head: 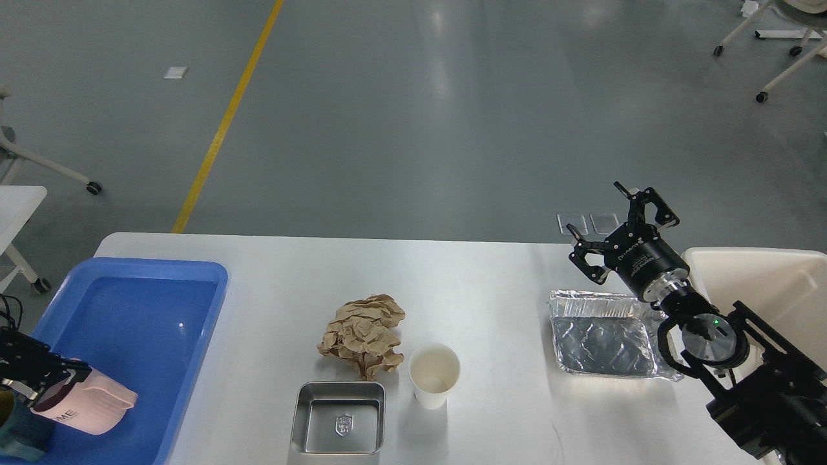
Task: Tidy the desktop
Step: 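Carry the pink mug into the blue tray and release it, then withdraw the left gripper from the mug above the blue tray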
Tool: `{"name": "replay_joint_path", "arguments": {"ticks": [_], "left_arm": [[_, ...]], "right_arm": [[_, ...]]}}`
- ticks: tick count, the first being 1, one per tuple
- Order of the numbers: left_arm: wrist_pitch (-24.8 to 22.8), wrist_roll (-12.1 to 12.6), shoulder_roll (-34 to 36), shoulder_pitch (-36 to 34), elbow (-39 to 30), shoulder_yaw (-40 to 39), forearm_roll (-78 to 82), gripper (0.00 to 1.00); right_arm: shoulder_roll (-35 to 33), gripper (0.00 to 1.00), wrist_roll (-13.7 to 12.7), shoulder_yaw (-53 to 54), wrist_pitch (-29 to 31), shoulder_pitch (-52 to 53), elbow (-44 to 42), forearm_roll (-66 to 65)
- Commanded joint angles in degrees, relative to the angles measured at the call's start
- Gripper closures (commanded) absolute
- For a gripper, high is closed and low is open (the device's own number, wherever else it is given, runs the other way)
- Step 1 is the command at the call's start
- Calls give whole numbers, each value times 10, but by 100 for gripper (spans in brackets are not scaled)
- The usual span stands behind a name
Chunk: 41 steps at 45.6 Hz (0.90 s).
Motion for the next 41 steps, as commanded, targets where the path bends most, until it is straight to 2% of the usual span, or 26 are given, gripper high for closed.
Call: {"name": "replay_joint_path", "arguments": {"ticks": [1,9,13,17,21,22,23,32,36,41], "left_arm": [[1,0,-8,0,1,-2,-4,88],[6,1,-10,0,0,-3,-8,81],[13,2,-13,6,0,-5,-30,70],[14,4,-11,12,-2,-9,-83,52],[13,15,-9,12,-8,-14,-156,23],[13,22,-9,12,-9,-16,-183,12],[13,30,-11,12,-9,-17,-205,9],[13,146,-40,12,-7,-17,-399,3],[17,176,-57,12,-5,-21,-471,3],[27,197,-78,14,-2,-31,-565,3]], "right_arm": [[1,0,0,-1,0,0,0,0],[0,0,0,-1,0,0,0,0],[-1,0,0,-1,0,-1,0,0],[-1,0,0,-1,0,-1,0,0],[0,0,0,-2,0,-1,0,-1],[0,0,0,-2,0,-1,0,-1],[0,0,0,-3,-1,-1,0,0],[0,0,0,-6,-2,-1,1,-3],[0,0,0,-6,-3,-1,1,-8],[-1,0,0,-6,-4,-1,1,-8]]}}
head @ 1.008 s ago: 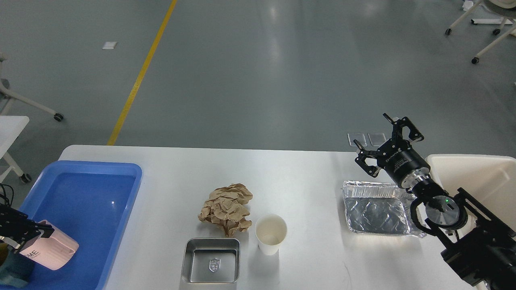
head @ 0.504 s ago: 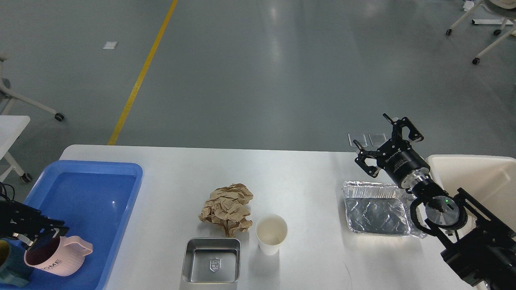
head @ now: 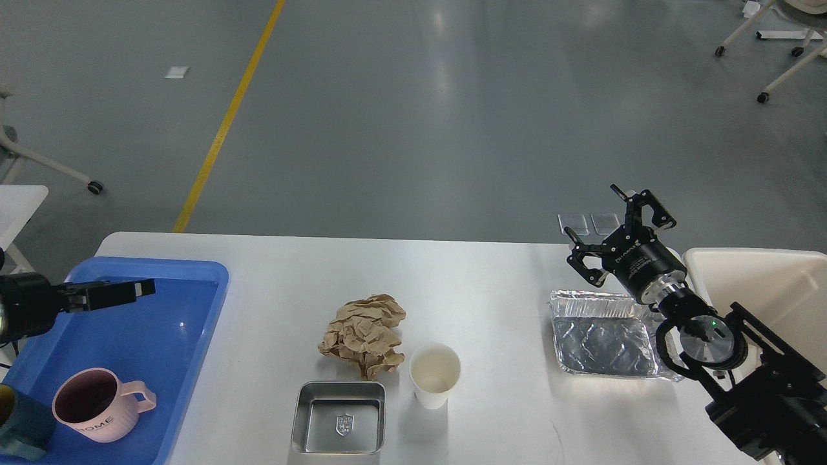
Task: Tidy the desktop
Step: 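Withdraw the left gripper from the mug above the blue tray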
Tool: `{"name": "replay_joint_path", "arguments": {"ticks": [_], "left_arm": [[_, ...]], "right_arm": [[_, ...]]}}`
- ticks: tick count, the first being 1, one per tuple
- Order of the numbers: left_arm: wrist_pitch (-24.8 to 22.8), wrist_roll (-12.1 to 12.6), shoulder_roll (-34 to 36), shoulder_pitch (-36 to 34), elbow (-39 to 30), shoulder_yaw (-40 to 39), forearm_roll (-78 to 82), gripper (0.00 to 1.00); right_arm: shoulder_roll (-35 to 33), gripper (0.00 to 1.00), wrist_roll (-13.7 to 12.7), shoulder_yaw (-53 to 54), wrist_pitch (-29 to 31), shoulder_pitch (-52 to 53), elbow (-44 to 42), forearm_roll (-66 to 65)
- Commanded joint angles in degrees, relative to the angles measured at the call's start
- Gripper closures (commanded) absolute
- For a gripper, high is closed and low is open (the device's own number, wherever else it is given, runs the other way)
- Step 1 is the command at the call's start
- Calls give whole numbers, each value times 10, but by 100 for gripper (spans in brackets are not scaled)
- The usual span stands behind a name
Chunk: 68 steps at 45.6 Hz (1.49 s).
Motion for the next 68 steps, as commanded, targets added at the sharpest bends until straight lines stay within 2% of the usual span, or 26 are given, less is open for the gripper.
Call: {"name": "replay_joint_path", "arguments": {"ticks": [1,10,23,27,33,40,42,48,51,62,68], "left_arm": [[12,26,-25,3,3,-9,-110,3],[38,35,-60,27,-3,-11,-221,3],[47,42,-61,52,-15,-17,-321,3],[63,44,-62,55,-19,-16,-351,3],[87,42,-52,71,-68,-15,-379,3],[150,45,17,80,-192,-13,-382,3],[162,54,33,80,-213,-10,-382,3],[181,120,87,82,-251,-5,-394,3],[180,139,121,89,-276,-1,-408,3],[176,137,213,121,-349,2,-410,3],[173,138,226,122,-353,2,-410,3]], "right_arm": [[-1,0,0,0,-1,0,0,-2],[-1,0,0,-1,-2,-3,0,-6],[-1,0,0,0,-2,-9,0,-12],[0,0,0,0,-2,-9,0,-13],[1,0,0,0,-2,-10,0,-13],[2,0,0,-1,-2,-9,0,-13],[2,0,0,-2,-2,-9,0,-13],[1,0,0,-3,-2,-9,0,-13],[0,0,0,-3,-2,-9,0,-13],[-1,0,0,-3,-2,-9,0,-13],[-3,0,0,-2,-2,-10,0,-13]]}}
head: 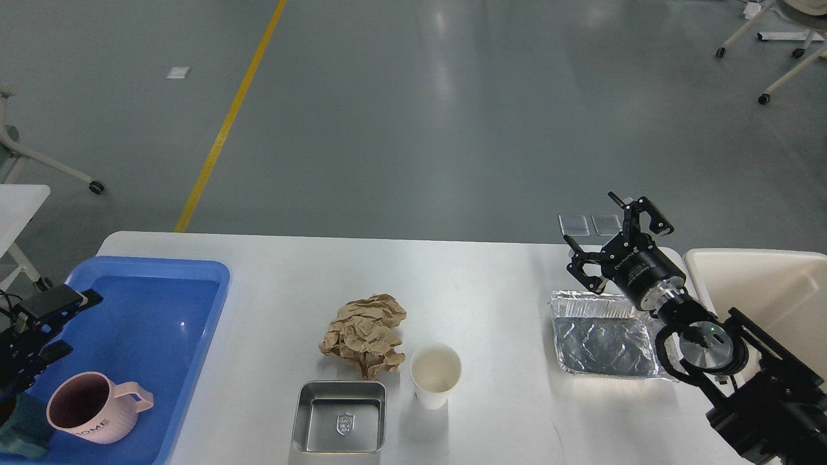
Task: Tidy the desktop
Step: 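Withdraw the left gripper from the mug above the blue tray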
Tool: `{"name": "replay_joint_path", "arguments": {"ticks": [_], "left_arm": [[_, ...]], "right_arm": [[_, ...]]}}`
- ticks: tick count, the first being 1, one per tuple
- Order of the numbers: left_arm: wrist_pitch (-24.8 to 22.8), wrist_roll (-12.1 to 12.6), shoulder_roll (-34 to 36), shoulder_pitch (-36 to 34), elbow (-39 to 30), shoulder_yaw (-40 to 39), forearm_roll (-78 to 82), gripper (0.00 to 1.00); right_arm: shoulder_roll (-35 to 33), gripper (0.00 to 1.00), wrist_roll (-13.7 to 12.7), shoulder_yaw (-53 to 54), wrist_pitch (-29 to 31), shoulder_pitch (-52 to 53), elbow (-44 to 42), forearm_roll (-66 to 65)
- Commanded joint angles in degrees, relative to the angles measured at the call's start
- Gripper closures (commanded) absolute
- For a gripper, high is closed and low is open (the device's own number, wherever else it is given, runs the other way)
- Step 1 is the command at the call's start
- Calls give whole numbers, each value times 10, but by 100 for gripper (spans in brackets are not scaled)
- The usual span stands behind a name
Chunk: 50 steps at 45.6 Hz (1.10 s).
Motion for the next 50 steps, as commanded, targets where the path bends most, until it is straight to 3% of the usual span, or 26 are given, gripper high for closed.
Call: {"name": "replay_joint_path", "arguments": {"ticks": [1,12,18,21,29,36,50], "left_arm": [[-3,0,11,2,-5,0,0,3],[-25,-6,-3,-4,2,-3,1,3],[-24,-67,-32,-4,27,-2,7,3],[-23,-84,-36,-9,41,-6,27,3],[-37,-87,-76,-34,92,-4,229,3],[-126,-86,-116,-55,152,-3,425,3],[-223,-74,-239,-132,234,2,526,3]], "right_arm": [[-3,0,0,1,0,-3,0,0],[-4,0,0,1,0,-4,1,0],[-5,0,0,2,0,-5,5,0],[-5,0,0,3,0,-6,9,0],[-5,0,0,4,0,-7,10,0],[-5,0,0,3,0,-9,18,0],[-4,0,1,7,0,-25,36,-1]]}}
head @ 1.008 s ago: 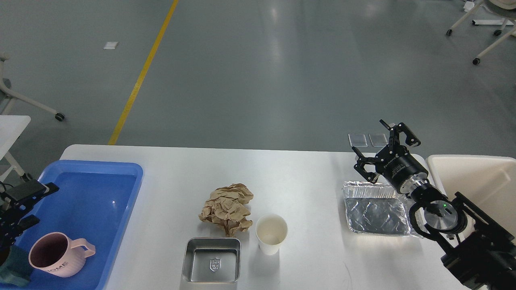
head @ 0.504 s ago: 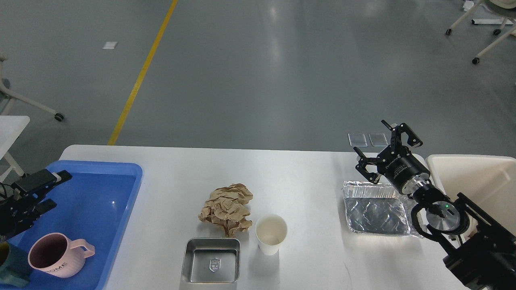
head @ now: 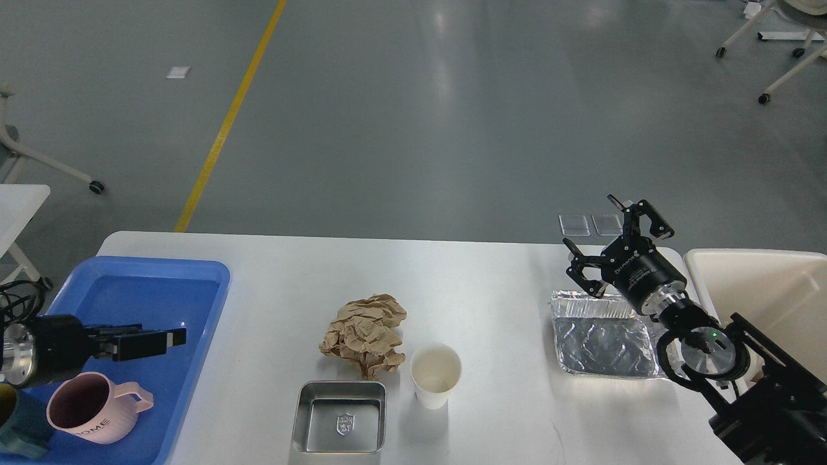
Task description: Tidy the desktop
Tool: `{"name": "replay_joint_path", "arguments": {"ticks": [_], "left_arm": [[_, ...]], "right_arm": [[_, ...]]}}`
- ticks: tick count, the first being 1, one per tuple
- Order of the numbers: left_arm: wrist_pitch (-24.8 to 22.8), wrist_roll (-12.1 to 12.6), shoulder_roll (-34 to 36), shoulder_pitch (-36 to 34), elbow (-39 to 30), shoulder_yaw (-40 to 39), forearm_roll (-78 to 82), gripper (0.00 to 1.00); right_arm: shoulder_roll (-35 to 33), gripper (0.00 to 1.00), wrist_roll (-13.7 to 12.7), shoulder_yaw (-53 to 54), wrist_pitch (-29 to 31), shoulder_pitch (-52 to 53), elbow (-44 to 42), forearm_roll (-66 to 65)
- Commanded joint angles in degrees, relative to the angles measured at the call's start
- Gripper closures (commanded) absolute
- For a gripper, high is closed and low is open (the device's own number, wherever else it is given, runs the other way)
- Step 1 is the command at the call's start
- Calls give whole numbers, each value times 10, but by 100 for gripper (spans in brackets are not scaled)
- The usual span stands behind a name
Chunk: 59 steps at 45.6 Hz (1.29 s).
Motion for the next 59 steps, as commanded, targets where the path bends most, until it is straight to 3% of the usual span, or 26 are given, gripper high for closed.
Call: {"name": "replay_joint_path", "arguments": {"ticks": [1,10,22,59], "left_arm": [[-37,6,-51,-40,30,4,11,3],[-110,-1,-136,-80,50,22,91,3],[-103,-1,-224,-122,99,125,103,3],[-101,-18,-398,-112,208,185,104,3]], "right_arm": [[0,0,1,3,0,-6,12,0],[1,0,1,4,-1,-12,20,-9],[-1,0,1,6,-1,-15,24,-11],[-12,0,1,6,-1,-22,41,-12]]}}
